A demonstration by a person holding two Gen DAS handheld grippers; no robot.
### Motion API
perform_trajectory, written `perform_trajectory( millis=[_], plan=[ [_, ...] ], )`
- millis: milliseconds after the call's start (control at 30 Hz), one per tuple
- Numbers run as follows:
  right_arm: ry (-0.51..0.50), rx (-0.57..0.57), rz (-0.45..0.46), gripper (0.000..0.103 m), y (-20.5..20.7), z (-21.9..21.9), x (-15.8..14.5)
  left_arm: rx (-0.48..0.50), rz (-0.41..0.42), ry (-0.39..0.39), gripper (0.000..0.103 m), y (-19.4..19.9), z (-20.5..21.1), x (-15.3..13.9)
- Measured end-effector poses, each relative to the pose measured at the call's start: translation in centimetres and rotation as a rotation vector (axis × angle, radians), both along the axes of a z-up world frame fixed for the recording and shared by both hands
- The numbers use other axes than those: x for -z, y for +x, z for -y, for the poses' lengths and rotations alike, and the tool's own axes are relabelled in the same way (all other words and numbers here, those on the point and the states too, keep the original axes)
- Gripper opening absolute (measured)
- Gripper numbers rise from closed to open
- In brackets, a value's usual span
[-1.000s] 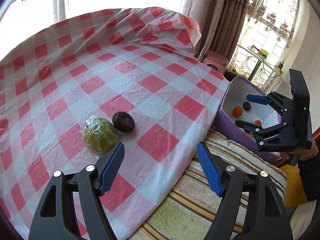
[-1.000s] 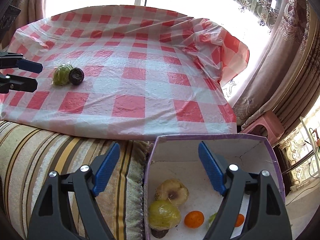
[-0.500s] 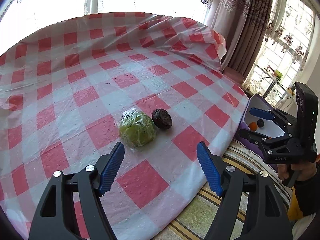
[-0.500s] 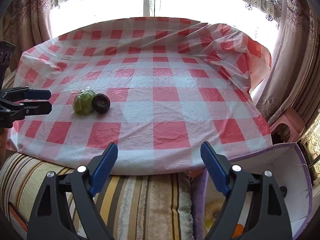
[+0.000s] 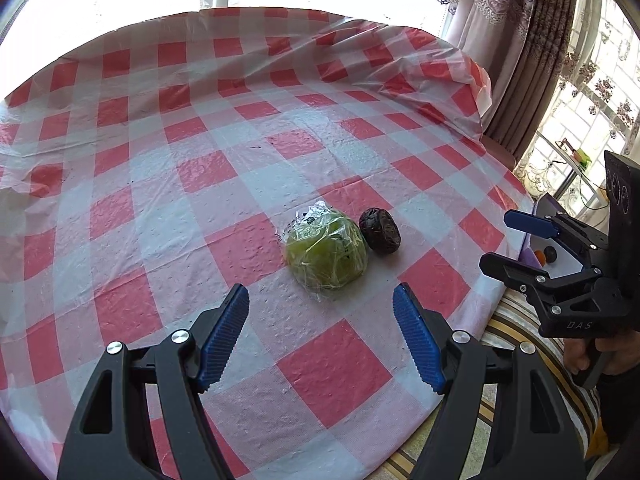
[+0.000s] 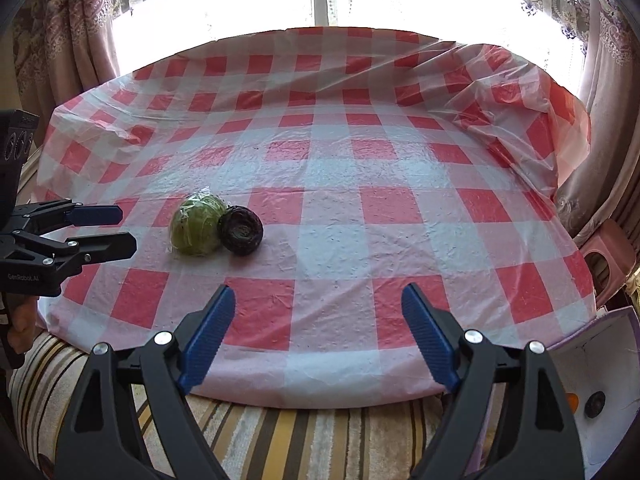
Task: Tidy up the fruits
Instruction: 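Close the left gripper around the wrapped green fruit, then close the right gripper on the dark date while the left holds its fruit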
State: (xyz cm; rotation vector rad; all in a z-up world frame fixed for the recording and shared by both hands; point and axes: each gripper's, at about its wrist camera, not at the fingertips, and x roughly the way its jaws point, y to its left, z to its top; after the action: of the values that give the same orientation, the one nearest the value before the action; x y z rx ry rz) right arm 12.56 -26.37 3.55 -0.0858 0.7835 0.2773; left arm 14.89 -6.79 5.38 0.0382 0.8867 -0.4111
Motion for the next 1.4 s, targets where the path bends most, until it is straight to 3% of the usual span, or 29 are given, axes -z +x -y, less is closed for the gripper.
perform_trajectory(
  millis=[300, 600, 800, 1167, 1400],
  plan=[
    [-0.037, -0.012, -0.025, 0.086, 1.9, -2.1, 1.0, 0.002, -0.023, 0.097, 0.072, 3.0, 1.9, 2.4],
    [-0.04, -0.003, -0.049, 0.086, 2.9, -2.2, 1.8, 0.047, 0.011, 0.177, 0.073, 4.6, 4.1, 3.2],
    [-0.04, 0.002, -0.062, 0.086, 3.3, -2.3, 2.1, 0.051, 0.002, 0.129, 0.061, 5.0, 4.2, 3.5],
    [-0.064, -0.016, -0.063, 0.086, 4.5, -4.0, 2.4, -0.027, 0.015, 0.124, 0.059, 3.0, 2.4, 3.5],
    [-0.096, -0.05, -0.055, 0.086, 5.5, -6.3, 2.4, -0.142, 0.008, 0.107, 0.06, 1.5, -1.1, 3.5]
  ],
)
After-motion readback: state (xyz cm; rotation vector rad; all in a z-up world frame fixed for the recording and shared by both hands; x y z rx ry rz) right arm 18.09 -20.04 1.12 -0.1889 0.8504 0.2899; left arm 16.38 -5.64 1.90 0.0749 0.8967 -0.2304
